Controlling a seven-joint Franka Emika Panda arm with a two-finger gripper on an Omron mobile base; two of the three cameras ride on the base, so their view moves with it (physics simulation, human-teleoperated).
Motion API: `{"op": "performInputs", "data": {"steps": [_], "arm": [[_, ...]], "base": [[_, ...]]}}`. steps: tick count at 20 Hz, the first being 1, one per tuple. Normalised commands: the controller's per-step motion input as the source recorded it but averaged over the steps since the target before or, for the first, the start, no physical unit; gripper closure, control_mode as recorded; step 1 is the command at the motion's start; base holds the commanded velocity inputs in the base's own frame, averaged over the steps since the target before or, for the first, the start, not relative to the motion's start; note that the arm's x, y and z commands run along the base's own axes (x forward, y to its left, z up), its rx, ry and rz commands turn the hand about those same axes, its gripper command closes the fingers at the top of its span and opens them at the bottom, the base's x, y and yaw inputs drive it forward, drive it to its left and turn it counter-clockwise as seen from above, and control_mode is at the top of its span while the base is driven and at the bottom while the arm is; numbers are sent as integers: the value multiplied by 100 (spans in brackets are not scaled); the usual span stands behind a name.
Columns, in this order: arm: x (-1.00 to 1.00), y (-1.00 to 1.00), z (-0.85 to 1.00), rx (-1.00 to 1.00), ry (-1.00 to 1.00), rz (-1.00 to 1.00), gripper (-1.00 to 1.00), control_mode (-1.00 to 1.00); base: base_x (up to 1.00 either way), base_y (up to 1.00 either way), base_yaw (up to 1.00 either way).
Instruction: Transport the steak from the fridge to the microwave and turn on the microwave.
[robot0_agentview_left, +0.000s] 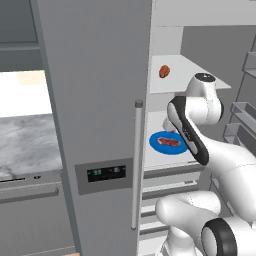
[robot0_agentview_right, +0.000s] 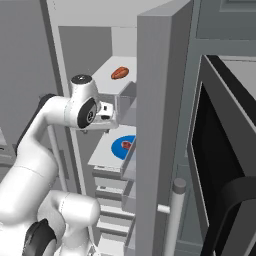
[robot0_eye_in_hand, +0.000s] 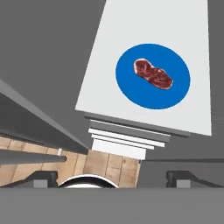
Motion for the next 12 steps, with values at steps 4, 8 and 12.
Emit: {"op": "performInputs", "data": {"steps": [4,8,12], "arm": [[0,-26,-21,0,-5,10,-100,-100],[0,-23,-26,0,-2,13,-100,-100],[8,-9,-28,0,0,12,-100,-100]], "base": [[0,0,0],[0,0,0],[0,0,0]]}}
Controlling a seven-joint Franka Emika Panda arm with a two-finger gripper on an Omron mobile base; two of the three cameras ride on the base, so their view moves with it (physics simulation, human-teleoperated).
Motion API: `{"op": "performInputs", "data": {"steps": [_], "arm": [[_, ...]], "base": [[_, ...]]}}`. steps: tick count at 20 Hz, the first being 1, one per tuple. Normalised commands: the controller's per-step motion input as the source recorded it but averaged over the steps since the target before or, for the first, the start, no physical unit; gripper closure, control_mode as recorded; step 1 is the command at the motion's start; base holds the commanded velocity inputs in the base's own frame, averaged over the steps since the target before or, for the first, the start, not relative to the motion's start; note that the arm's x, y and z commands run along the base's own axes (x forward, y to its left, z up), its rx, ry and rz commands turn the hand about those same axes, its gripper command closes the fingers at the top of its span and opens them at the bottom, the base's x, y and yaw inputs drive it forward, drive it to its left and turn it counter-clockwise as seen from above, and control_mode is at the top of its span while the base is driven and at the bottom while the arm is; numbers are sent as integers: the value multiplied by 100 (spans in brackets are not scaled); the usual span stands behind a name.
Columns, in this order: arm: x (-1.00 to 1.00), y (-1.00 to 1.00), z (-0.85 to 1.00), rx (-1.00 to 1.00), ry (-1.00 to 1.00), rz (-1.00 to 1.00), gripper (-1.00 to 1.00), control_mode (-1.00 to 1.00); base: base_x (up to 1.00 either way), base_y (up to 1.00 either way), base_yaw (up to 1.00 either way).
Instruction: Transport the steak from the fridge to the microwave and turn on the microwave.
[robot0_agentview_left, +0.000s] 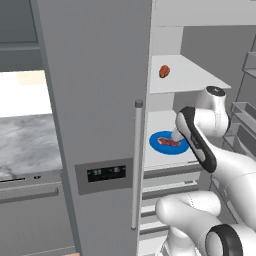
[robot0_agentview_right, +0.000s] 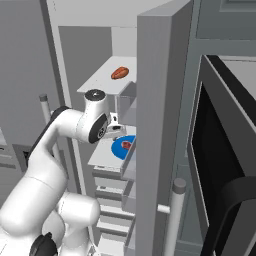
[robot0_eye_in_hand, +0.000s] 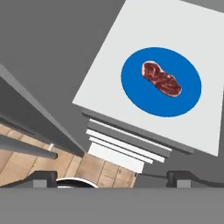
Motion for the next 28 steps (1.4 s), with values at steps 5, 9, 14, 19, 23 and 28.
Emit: {"op": "performInputs", "data": {"steps": [5,9,14,19,23,28], "arm": [[13,-1,-31,-2,0,9,-100,-100],[18,0,-27,-3,0,6,-100,-100],[26,0,-25,-5,0,5,-100,-100],[30,-2,-25,-5,0,2,-100,-100],[32,-14,-23,-2,0,1,-100,-100],[35,-23,-16,0,-1,0,-100,-100]], "base": [[0,0,0],[0,0,0],[0,0,0],[0,0,0],[0,0,0],[0,0,0]]}}
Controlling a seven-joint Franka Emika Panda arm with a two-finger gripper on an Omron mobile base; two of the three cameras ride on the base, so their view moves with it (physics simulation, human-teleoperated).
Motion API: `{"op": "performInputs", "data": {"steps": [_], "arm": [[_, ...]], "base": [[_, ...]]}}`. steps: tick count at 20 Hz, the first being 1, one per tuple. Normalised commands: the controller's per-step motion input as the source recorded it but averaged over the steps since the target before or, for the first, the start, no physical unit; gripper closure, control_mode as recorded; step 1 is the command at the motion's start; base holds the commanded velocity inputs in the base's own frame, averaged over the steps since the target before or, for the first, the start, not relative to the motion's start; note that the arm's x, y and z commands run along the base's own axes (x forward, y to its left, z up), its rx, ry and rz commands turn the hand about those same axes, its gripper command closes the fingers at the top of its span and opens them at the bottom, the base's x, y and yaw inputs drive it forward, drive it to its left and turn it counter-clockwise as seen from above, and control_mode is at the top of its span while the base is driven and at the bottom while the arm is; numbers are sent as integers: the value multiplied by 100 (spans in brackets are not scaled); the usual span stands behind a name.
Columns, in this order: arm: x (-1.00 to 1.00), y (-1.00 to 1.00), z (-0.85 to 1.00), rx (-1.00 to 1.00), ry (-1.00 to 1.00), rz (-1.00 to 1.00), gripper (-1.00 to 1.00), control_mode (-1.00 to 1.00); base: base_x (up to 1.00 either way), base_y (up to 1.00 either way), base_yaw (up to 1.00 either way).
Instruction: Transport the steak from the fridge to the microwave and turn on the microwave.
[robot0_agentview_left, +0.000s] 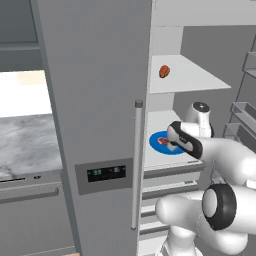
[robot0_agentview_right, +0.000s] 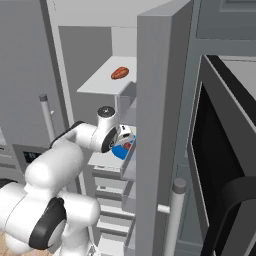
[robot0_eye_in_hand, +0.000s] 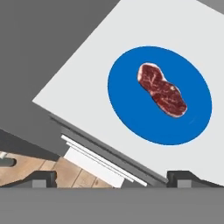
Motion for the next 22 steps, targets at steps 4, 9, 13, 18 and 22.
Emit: {"op": "performInputs", "data": {"steps": [4,9,13,18,22], "arm": [[37,-28,-8,0,-2,0,-100,-100],[43,-17,-6,0,0,0,-100,-100],[44,-7,-10,0,0,0,-100,-100],[38,-4,-11,0,0,0,-100,-100],[28,0,-20,0,0,0,-100,-100]], "base": [[0,0,0],[0,0,0],[0,0,0],[0,0,0],[0,0,0]]}}
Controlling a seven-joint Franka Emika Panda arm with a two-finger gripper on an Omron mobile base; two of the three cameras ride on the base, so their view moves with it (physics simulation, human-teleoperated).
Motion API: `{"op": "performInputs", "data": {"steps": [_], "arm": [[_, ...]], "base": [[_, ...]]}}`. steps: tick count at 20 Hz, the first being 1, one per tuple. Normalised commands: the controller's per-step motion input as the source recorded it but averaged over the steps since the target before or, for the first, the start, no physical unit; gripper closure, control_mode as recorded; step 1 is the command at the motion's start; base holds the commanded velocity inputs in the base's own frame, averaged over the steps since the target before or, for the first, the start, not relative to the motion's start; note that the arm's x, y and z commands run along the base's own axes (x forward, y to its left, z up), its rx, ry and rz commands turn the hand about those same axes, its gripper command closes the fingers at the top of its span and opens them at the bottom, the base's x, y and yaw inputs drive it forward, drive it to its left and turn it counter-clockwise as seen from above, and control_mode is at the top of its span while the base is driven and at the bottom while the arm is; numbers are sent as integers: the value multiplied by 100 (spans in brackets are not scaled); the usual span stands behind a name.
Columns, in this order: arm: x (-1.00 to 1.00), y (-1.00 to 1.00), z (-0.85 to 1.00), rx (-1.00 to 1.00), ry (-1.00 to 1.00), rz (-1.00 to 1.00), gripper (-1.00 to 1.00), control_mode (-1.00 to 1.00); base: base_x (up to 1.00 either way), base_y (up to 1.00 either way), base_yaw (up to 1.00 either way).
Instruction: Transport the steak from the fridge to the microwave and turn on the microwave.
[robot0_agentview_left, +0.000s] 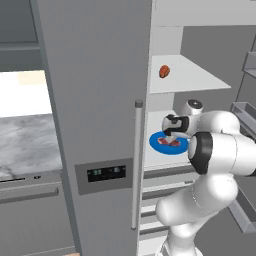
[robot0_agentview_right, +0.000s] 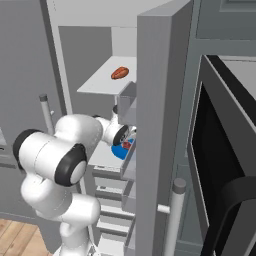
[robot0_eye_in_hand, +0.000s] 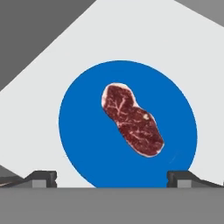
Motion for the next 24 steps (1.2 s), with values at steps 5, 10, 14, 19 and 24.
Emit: {"op": "performInputs", "data": {"steps": [5,10,14,19,24], "arm": [[17,0,-25,0,0,0,-100,-100],[19,-4,-16,0,0,0,-100,-100],[24,-8,-10,0,0,0,-100,-100],[25,-9,-16,0,0,0,-100,-100],[12,-7,-22,0,3,1,-100,-100]], "base": [[0,0,0],[0,0,0],[0,0,0],[0,0,0],[0,0,0]]}}
